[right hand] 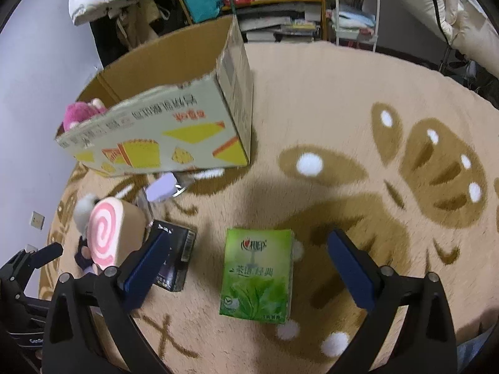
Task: Organize soft objects
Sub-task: 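Move both tools back toward the remaining toys and tissue packs, then lower the left tool onto the purple plush while the right tool reaches the green tissue pack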
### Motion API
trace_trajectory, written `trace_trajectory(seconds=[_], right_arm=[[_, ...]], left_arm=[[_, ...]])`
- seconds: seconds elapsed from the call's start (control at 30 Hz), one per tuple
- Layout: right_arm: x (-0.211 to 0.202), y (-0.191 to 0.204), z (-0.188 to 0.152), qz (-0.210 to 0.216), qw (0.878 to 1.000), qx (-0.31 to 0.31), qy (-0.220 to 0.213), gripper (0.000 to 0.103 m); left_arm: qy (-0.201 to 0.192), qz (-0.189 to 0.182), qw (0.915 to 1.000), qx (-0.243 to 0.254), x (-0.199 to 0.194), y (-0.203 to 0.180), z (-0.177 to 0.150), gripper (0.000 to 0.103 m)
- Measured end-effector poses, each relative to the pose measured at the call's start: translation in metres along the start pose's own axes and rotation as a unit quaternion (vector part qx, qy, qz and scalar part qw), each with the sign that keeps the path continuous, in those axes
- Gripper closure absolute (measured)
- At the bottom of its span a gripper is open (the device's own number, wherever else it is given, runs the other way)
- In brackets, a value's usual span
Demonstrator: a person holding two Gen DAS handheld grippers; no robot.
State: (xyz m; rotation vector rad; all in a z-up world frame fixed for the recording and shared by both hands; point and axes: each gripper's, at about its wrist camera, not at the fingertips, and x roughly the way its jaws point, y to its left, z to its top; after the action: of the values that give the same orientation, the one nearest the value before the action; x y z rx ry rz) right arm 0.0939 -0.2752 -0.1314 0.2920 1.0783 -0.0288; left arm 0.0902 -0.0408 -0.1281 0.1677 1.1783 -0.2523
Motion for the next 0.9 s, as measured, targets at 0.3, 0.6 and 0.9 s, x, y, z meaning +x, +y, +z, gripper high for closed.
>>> trace_trajectory(seconds=[0.3, 0.6, 0.9], right_arm=[[0.024, -0.009, -0.009, -0.009, 0.998, 0.021, 0.058, 0.023], [0.041, -0.013, -0.011, -0.011, 0.996, 0.019, 0.09, 0.023], [0.047, -0.012, -0.011, -0.015, 0.995, 0.017, 0.094, 0.022]], left_arm=[[0.033, 0.013, 0.9994, 0.006, 0.016, -0.002, -0.002, 0.004], [0.058, 0.003, 0.9983, 0.005, 0.032, -0.002, -0.001, 0.004], [0.065, -0.002, 0.9979, 0.0, 0.036, -0.002, -0.001, 0.004]])
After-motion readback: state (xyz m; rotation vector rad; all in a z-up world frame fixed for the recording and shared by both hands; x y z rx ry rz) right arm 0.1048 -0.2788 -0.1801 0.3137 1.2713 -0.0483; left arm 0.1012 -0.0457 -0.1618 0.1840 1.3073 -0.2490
